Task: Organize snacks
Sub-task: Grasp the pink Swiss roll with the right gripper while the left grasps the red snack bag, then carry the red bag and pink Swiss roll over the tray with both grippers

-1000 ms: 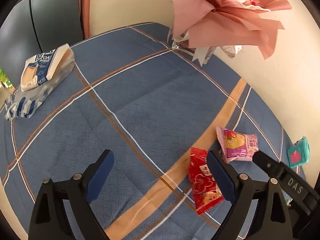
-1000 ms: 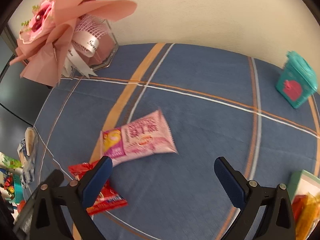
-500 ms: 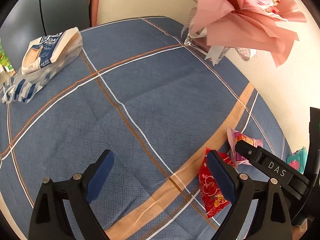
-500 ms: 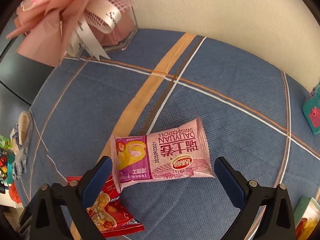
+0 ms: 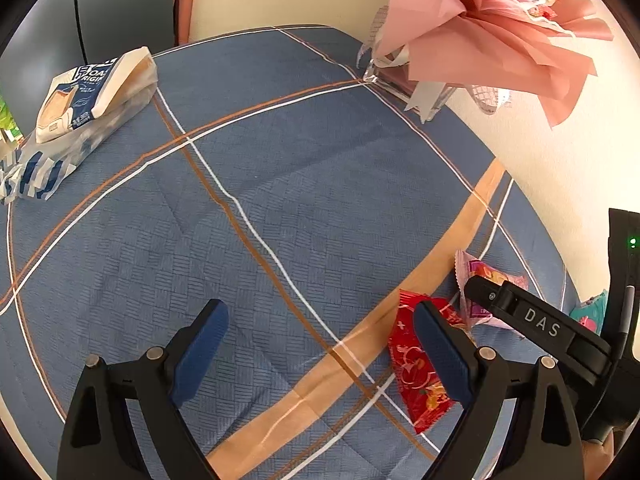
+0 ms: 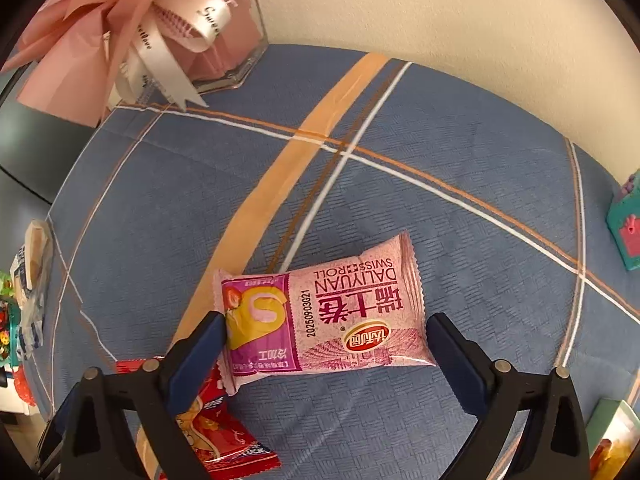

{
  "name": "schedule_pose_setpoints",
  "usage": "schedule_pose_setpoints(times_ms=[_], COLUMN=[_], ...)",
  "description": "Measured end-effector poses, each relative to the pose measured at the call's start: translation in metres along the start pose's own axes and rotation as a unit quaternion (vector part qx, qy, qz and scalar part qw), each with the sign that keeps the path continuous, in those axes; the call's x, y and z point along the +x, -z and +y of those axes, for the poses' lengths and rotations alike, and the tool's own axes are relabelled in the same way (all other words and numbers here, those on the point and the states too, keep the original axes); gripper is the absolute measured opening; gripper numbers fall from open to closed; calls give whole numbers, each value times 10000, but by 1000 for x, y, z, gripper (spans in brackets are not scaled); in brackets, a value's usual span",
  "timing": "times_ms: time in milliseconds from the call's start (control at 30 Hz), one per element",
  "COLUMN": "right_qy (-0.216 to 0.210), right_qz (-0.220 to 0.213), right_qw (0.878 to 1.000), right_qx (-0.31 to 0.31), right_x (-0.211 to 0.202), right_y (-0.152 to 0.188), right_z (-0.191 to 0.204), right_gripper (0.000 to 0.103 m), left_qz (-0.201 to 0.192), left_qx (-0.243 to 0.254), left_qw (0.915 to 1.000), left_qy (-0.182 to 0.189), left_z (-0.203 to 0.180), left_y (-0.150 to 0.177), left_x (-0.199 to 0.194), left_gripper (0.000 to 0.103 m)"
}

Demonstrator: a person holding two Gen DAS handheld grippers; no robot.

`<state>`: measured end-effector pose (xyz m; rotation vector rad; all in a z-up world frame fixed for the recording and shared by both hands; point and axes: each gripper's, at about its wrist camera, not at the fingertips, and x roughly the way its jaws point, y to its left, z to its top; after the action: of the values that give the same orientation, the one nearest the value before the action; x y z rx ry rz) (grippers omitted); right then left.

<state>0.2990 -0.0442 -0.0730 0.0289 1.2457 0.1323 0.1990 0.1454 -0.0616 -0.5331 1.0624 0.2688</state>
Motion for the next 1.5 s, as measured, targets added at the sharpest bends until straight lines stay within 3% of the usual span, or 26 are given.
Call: schedule_pose_setpoints(times_ms=[467,800,1167,1333,1500], right_qy=[40,70,67,1,-55], right_qz=[47,-4,12,-8,-74], right_qw=[9993,9995,10000,10000,10000], right_qx=[360,312,52,-17,36], right_x=[-9,-21,-18,-14,-14], right_y=[23,47,52,56,63], right_z=[-50,-66,-48,-37,-34], right_gripper=[96,93,89,88,85], left_qz=[301,548,498,531,548], left_qx=[370,444,409,414,460], left_qw=[9968,9944,9938,9930,9923], left_qy=[638,786,909,970,1008], left_z=[-34,-45,-46,-47,-49], left_y=[8,21,21,22,22], left_x=[3,14,19,20,19], left_gripper=[94,93,71,54,53])
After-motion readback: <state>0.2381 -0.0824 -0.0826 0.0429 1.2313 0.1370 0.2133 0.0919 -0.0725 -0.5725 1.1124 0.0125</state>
